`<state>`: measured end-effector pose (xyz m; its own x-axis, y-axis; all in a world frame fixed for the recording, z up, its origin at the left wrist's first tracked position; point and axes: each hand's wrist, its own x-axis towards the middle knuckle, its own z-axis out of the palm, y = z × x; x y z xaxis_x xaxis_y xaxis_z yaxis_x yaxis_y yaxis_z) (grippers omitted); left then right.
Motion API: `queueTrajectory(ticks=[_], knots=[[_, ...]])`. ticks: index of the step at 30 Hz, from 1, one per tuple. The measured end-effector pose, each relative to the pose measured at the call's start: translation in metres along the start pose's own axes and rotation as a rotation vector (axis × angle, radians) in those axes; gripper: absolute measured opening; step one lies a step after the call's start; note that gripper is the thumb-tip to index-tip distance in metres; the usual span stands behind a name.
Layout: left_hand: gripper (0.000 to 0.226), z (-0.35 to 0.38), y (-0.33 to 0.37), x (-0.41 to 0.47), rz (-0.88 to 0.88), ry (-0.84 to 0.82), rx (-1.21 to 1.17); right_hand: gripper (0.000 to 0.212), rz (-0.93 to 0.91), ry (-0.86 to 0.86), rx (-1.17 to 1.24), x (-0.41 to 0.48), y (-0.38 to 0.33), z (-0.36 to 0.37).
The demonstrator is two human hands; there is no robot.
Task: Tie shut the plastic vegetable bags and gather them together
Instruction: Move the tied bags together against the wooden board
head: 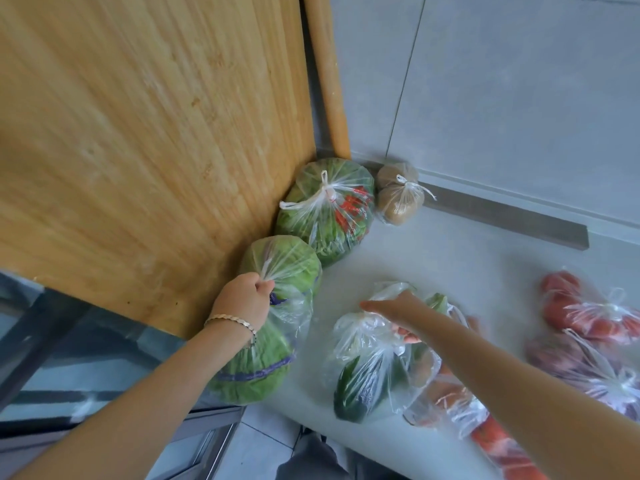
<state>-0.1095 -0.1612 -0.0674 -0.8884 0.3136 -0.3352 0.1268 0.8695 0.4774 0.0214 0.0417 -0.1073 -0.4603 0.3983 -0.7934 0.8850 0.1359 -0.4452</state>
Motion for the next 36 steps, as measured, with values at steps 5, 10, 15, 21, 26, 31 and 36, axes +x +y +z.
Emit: queueTrajectory(ticks=[5, 10, 15, 21, 26, 31, 36], knots=[[0.039, -0.007, 0.001, 0.016, -0.075, -0.02, 0.018, 0.049, 0.005, 0.005, -0.004, 0.002, 0.0, 0.001], [0.028, -0.013, 0.009, 0.025, -0.115, -0.077, 0.234, 0.046, -0.109, 0.079, -0.01, -0.007, 0.004, -0.008], [0.059, 0.019, 0.049, -0.014, 0.279, 0.102, 0.664, 0.058, -0.058, 0.37, -0.186, -0.025, 0.035, -0.037], [0.106, 0.095, 0.093, -0.025, 0.367, -0.46, 0.406, 0.084, 0.158, 0.33, -0.218, -0.039, 0.093, -0.037], [0.062, 0.12, 0.087, -0.018, 0.28, -0.557, 0.28, 0.088, -0.128, 0.399, -0.214, -0.049, 0.086, 0.001], [0.014, 0.107, 0.086, 0.002, 0.25, -0.328, 0.109, 0.1, -0.028, 0.198, -0.079, -0.021, 0.068, 0.037], [0.026, 0.103, 0.106, 0.009, 0.051, -0.308, -0.28, 0.011, -0.154, 0.385, 0.238, -0.01, 0.046, 0.016]])
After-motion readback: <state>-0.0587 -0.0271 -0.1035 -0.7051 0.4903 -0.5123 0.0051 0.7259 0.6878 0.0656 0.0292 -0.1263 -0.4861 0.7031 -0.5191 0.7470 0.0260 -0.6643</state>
